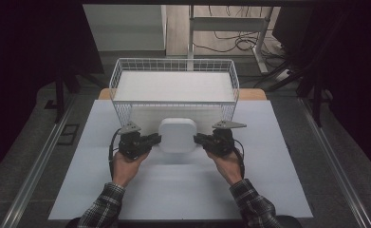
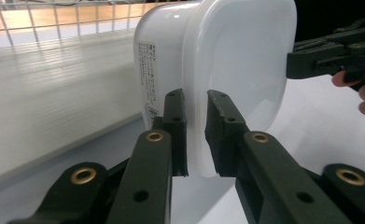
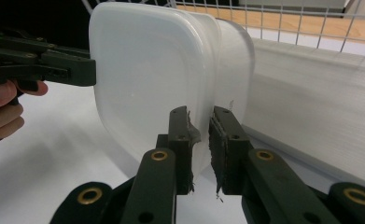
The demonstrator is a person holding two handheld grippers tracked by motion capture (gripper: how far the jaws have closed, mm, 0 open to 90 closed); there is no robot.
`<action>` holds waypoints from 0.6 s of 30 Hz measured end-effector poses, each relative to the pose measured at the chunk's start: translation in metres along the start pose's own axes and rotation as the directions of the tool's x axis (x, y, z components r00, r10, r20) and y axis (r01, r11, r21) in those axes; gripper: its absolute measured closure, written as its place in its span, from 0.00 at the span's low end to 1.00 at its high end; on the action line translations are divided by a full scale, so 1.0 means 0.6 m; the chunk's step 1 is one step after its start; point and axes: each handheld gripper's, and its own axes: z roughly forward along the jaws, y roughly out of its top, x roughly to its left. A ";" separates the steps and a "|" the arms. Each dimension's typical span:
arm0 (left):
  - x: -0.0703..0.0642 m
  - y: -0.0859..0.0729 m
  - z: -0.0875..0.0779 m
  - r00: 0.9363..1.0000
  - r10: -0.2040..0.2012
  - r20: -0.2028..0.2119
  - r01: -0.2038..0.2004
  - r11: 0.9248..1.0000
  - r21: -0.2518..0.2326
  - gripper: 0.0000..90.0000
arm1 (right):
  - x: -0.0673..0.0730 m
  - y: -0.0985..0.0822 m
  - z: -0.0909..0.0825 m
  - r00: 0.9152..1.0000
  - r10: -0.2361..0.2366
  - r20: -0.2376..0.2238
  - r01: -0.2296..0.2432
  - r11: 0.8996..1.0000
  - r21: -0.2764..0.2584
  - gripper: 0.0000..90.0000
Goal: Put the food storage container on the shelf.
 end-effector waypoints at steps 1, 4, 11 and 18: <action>0.000 0.000 0.000 1.000 0.000 0.000 0.000 1.000 0.000 0.88 | 0.000 0.000 0.000 1.000 0.000 0.000 0.000 1.000 0.000 0.87; 0.016 0.000 0.015 1.000 -0.023 -0.006 0.023 1.000 0.005 0.88 | -0.013 0.003 0.021 1.000 0.013 0.010 -0.013 1.000 0.014 0.87; 0.029 -0.004 0.030 0.999 -0.043 -0.017 0.043 0.999 0.020 0.88 | -0.025 0.003 0.041 1.000 0.020 0.022 -0.021 0.999 0.040 0.87; 0.035 -0.004 0.046 0.998 -0.058 -0.024 0.059 0.998 0.033 0.87 | -0.039 0.004 0.056 0.999 0.026 0.044 -0.028 0.998 0.052 0.86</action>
